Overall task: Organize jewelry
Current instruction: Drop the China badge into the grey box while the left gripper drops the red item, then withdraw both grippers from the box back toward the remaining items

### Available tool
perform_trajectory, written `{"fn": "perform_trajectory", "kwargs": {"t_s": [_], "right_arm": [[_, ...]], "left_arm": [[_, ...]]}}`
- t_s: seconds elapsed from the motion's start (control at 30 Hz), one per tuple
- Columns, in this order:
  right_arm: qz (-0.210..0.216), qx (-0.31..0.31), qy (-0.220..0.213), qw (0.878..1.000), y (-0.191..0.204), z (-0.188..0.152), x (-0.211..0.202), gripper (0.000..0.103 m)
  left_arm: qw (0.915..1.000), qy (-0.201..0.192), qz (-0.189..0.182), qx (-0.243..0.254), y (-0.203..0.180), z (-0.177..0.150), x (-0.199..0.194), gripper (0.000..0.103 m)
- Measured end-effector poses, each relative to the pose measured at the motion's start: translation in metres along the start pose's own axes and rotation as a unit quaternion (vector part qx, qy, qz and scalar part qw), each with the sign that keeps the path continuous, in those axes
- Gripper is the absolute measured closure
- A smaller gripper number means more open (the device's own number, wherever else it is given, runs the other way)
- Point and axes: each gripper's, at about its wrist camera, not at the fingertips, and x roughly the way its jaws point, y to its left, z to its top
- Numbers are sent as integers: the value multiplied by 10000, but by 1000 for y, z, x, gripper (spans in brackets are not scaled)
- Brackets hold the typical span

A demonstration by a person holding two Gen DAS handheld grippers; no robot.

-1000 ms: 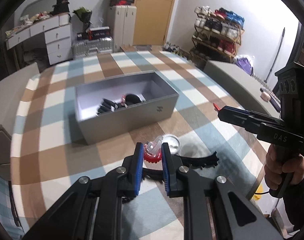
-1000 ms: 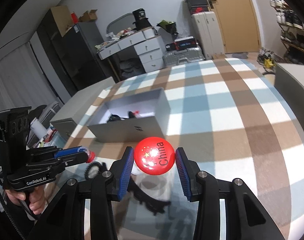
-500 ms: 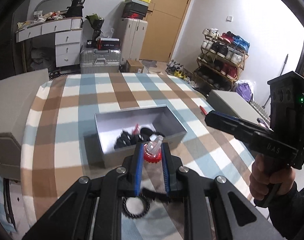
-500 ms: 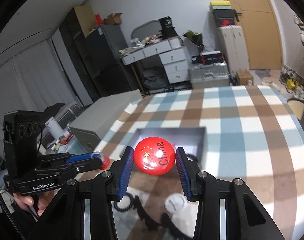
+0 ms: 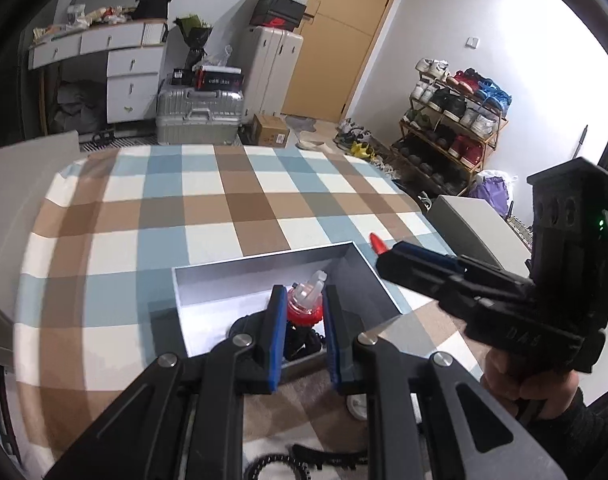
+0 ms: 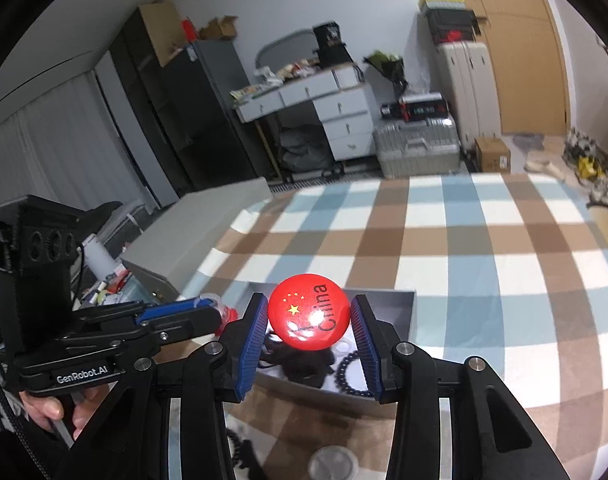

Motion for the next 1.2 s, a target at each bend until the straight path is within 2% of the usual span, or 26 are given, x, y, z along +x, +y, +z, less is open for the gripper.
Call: {"fn": "perform_trajectory", "kwargs": {"t_s": [0.2, 0.37, 0.63, 0.77, 0.8, 0.87, 0.9, 0.93, 1.2], "right_arm": [[-250, -60, 341, 9991, -13, -10, 27, 62], [-368, -176, 434, 9982, -18, -16, 38, 62], [-276, -244, 403, 9985, -17, -16, 42, 61], [-168, -229, 377, 9989, -16, -16, 41, 60], [-143, -226, 357, 9990, -16, -16, 40, 60], [-85, -246, 256, 9993, -15, -16, 32, 56], [-83, -264, 232, 9993, -15, -17, 30, 50], [-82, -294, 197, 9993, -14, -17, 26, 49], [-177, -283, -351, 9988, -11, -24, -24, 49]], "left_arm": [[9997, 220, -22, -55, 4, -2, 19, 90], [9993, 354, -50, -64, 5, -3, 28, 90], [9989, 424, -119, -161, 10, -4, 30, 90], [9985, 471, -5, -284, 13, -2, 28, 89], [9983, 497, -6, -308, 13, -2, 27, 85], [9982, 491, -41, -337, 12, -4, 20, 66], [9984, 442, -60, -333, 12, -5, 17, 51], [9988, 376, -74, -315, 10, -6, 13, 46], [9995, 164, 155, -200, 1, -12, -11, 46]]}}
